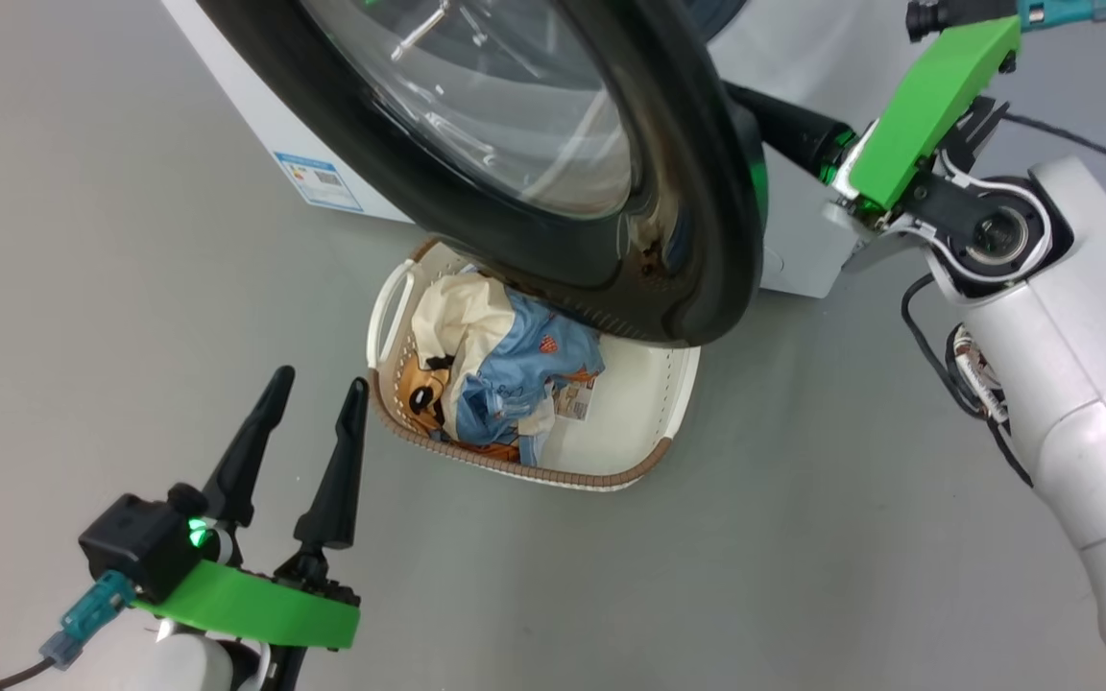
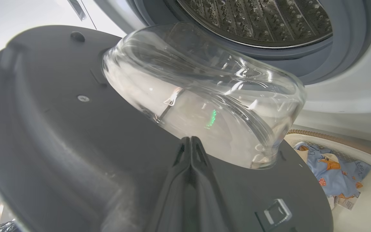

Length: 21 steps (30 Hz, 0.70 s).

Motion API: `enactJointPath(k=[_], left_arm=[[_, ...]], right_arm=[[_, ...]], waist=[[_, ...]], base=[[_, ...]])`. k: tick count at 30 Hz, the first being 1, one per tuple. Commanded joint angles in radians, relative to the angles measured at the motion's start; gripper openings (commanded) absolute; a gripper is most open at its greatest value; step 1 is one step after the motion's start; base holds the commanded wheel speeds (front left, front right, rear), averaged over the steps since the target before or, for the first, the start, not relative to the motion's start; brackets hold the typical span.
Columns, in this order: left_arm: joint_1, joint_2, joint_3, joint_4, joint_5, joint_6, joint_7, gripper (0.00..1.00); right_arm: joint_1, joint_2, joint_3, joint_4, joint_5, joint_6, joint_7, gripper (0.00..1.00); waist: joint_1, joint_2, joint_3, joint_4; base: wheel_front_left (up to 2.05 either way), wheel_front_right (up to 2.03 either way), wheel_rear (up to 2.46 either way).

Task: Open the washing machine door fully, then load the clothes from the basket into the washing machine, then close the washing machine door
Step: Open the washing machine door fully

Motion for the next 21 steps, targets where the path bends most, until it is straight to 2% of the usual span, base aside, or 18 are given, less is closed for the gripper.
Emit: enactJointPath(k=[1, 21], left_arm=[[0.004, 0.020, 0.043, -0.018, 0.006, -0.003, -0.009, 1.00], [0.066, 0.000, 0.069, -0.012, 0.028, -0.003, -0.009, 1.00]], right_arm=[[0.028, 0.028, 0.011, -0.045, 0.019, 0.002, 0.009, 0.00], [0.208, 0.071, 0.107, -0.202, 0.041, 0.002, 0.065, 0.00]], waist=[[0.0000, 0.0000, -0.019, -0.004], [0.0000, 0.0000, -0.116, 0.025]], base=[[0.00, 0.00, 0.00], [0.00, 0.00, 0.00]])
